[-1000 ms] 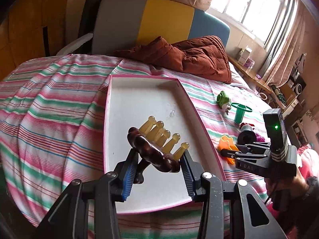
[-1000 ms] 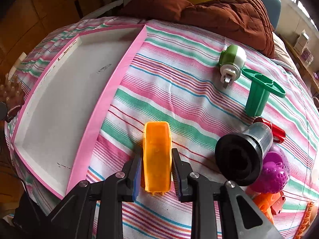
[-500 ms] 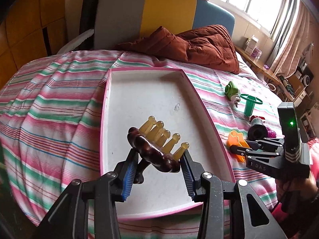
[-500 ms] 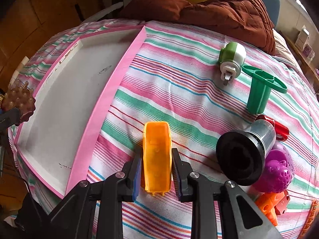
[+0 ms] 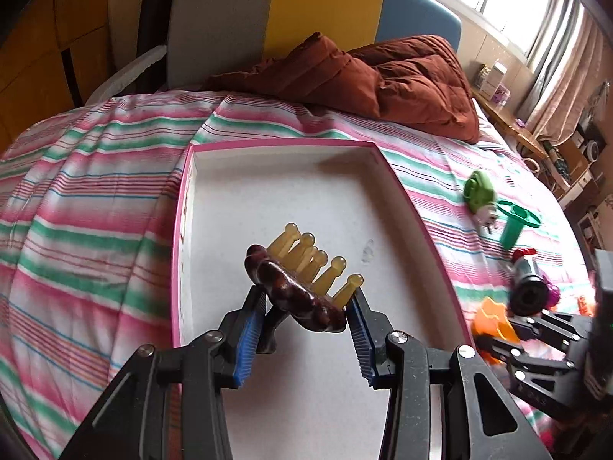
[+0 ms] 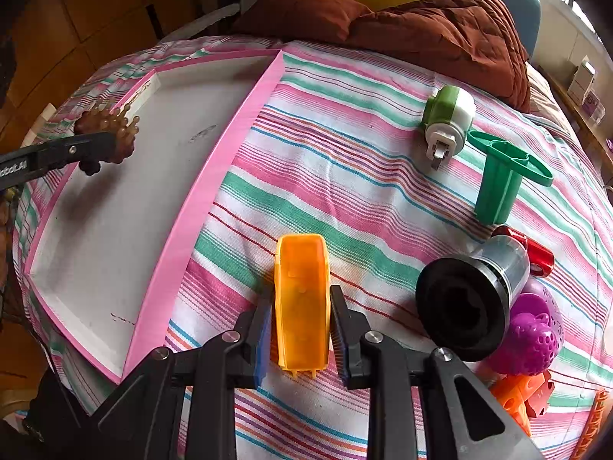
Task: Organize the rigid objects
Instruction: 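Lower the brown comb into the tray and open the left tool, then carry the orange piece into the tray beside the comb and release with right tool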
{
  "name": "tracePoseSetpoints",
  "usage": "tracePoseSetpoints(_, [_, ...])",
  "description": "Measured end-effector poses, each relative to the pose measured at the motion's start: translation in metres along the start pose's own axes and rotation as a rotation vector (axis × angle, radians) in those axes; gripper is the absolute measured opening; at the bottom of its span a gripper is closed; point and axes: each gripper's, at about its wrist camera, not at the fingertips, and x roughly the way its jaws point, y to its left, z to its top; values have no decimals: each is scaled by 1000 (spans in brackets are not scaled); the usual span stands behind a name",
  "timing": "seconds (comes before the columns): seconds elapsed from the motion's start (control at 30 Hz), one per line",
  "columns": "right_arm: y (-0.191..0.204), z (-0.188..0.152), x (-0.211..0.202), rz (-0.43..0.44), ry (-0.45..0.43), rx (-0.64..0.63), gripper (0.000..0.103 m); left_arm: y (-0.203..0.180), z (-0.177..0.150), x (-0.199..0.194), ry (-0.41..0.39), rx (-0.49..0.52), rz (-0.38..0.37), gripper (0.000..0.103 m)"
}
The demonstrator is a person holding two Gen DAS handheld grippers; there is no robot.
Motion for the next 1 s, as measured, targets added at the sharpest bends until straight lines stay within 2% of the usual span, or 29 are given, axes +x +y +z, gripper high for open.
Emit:
tracePoseSetpoints(0.13, [0,0,0,0,-3,-3,26,3,12,13,-16,10,41,45])
tracePoseSetpoints(0.23, [1,1,0,-2,-6,-4,26,-2,16,14,-46,61,103,47])
tracePoseSetpoints(0.37, [2,1,0,-10,-10,-10,26,0,17,10,-60,55,114,48])
tracePoseSetpoints(0.4, [2,1,0,-12,-10,-12,26,0,17,7,-64,51,118,50])
tracePoseSetpoints(0.47, [2,1,0,-15,-11,-14,26,3,13,0,-77,30,124,64])
tracePoseSetpoints(0.5, [2,2,0,-18,-11,-16,26,2,11,-3,-86,22,128,65])
tracePoseSetpoints(0.77, [7,3,-1,-56,-22,-43,26,-16,-29,-49,-146,44,121,64])
tracePoseSetpoints(1.0, [9,5,-1,-80,-32,-58,26,-34,-71,-69,-127,40,127,65])
